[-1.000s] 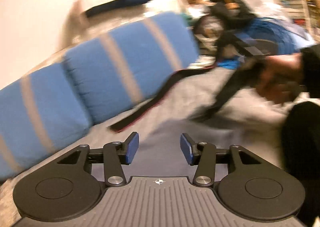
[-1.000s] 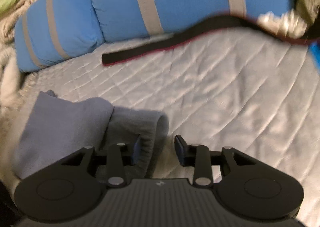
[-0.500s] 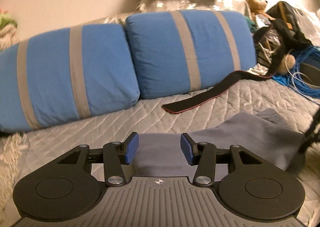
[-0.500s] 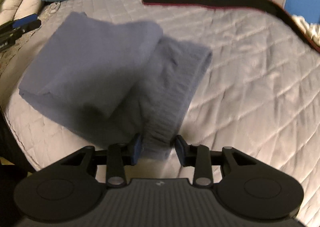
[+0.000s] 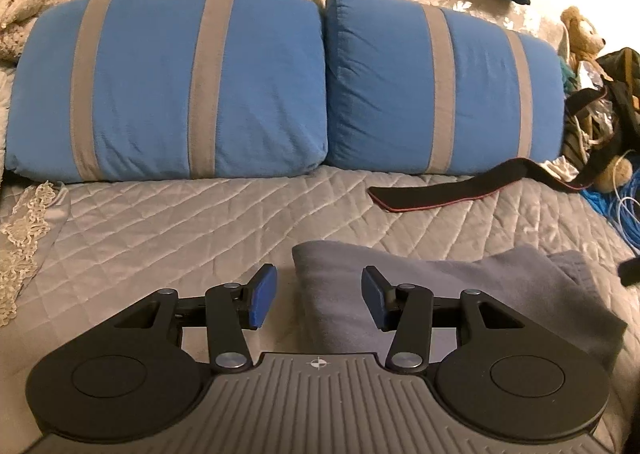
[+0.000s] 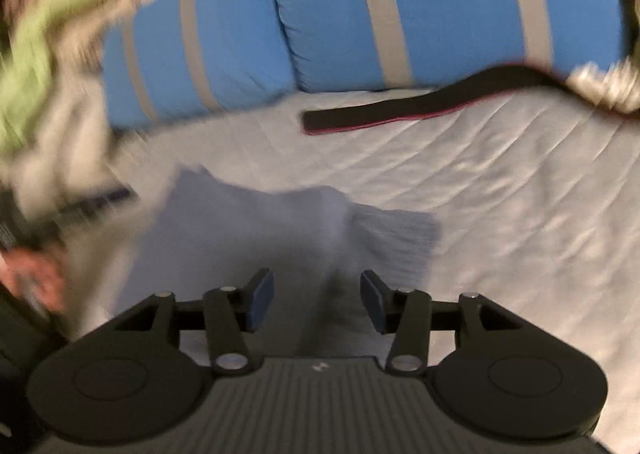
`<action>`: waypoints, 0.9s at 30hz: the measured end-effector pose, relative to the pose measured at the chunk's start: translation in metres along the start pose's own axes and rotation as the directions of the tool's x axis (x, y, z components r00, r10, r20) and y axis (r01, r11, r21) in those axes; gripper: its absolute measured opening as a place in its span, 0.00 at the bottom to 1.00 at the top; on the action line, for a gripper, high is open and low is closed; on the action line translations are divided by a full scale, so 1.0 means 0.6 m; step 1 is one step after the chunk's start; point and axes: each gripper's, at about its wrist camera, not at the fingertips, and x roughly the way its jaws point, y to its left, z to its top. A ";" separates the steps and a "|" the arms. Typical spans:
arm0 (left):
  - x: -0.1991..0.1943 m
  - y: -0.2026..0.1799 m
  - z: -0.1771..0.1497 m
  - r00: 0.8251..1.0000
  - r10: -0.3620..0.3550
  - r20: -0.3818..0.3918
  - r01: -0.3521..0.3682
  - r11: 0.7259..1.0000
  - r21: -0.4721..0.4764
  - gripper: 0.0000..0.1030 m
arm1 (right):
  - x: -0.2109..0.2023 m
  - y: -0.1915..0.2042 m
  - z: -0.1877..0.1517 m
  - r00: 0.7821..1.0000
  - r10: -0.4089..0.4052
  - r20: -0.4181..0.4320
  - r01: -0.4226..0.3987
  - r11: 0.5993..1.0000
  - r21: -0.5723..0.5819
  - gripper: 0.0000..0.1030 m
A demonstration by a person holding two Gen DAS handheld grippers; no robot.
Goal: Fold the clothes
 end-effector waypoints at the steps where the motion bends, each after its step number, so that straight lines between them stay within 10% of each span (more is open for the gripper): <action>1: 0.000 0.000 0.000 1.000 -0.002 -0.001 0.002 1.000 0.002 0.44 | 0.010 -0.012 0.005 0.999 0.044 -0.009 -0.044 0.998 0.051 0.62; 10: 0.004 0.005 0.000 1.000 -0.006 -0.019 0.006 1.000 -0.023 0.44 | 0.123 -0.088 0.019 0.966 0.241 -0.097 -0.194 0.917 0.348 0.62; 14: 0.007 0.009 0.001 1.000 -0.004 -0.028 0.003 0.999 -0.036 0.44 | 0.155 -0.100 0.014 0.947 0.311 -0.085 -0.246 0.867 0.434 0.17; 27: 0.012 0.017 0.000 0.999 0.006 -0.049 -0.009 0.998 -0.058 0.44 | 0.051 -0.059 0.030 0.980 0.197 -0.036 -0.176 0.932 0.318 0.11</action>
